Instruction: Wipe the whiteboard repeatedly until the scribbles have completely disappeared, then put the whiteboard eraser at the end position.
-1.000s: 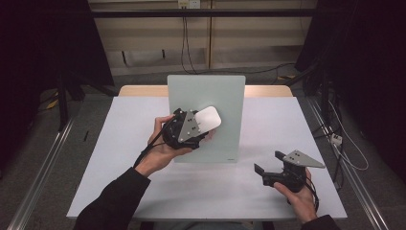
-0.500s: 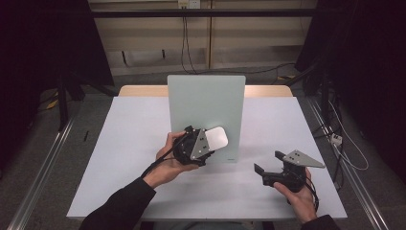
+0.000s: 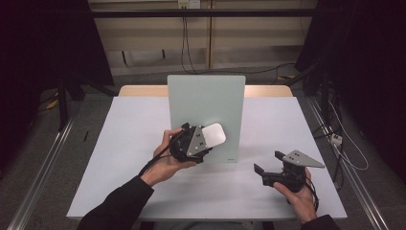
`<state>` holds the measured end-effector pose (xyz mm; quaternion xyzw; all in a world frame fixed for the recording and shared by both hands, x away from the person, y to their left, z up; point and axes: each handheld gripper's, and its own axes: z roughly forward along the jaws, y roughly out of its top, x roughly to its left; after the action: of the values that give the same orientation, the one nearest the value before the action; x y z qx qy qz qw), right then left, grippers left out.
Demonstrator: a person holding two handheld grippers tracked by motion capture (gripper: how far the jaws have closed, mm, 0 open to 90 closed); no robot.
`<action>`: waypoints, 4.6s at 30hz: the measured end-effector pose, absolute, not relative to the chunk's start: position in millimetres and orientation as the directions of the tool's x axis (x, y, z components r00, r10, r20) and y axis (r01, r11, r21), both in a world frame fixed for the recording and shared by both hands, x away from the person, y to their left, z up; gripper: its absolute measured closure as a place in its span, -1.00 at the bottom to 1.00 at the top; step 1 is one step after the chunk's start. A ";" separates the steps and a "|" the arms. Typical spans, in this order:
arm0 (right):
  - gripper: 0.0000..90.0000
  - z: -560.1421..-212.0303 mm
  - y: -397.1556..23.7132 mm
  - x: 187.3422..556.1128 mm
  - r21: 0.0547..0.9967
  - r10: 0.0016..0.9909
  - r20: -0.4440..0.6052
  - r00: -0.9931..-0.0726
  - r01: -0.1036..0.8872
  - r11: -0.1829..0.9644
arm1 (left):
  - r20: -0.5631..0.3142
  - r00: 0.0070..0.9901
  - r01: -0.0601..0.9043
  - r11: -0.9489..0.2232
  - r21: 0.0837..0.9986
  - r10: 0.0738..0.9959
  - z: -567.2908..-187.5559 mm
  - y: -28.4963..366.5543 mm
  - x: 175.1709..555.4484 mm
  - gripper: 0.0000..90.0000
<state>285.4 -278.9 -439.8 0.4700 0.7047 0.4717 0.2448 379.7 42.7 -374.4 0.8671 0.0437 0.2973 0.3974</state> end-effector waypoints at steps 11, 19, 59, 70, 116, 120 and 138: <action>-0.87 -439.8 -279.1 285.3 0.895 0.894 0.099 -0.438 0.432 0.112 | 0.503 0.790 -0.169 -0.663 0.729 0.351 -361.7 52.0 385.4 -0.31; -0.87 -439.6 -278.6 285.3 0.895 0.893 0.099 -0.439 0.432 0.113 | 0.505 0.820 -0.181 -0.716 0.675 0.268 -395.4 42.1 370.2 -0.31; -0.87 -439.8 -278.8 285.7 0.895 0.892 0.100 -0.441 0.432 0.113 | 0.493 0.828 -0.186 -0.700 0.689 0.265 -386.8 32.1 374.7 -0.31; -0.87 -439.7 -279.0 285.6 0.895 0.892 0.101 -0.442 0.432 0.113 | 0.450 0.873 -0.177 -0.738 0.651 0.188 -418.5 23.5 363.0 -0.31; -0.87 -440.1 -277.1 287.6 0.891 0.892 0.103 -0.441 0.439 0.114 | 0.371 0.845 -0.068 -0.612 0.788 0.384 -377.1 63.4 377.6 -0.31; -0.87 -440.1 -277.5 288.4 0.891 0.893 0.110 -0.436 0.442 0.106 | 0.354 0.854 -0.060 -0.604 0.795 0.382 -375.8 65.2 376.5 -0.31; -0.87 -439.8 -276.3 287.9 0.893 0.889 0.103 -0.446 0.435 0.115 | 0.233 0.898 0.020 -0.565 0.825 0.373 -369.9 73.4 371.9 -0.31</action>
<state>287.9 -276.3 -439.8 0.4681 0.7069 0.4727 0.2403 371.9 73.4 -369.9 0.8628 0.1140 0.1950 0.4523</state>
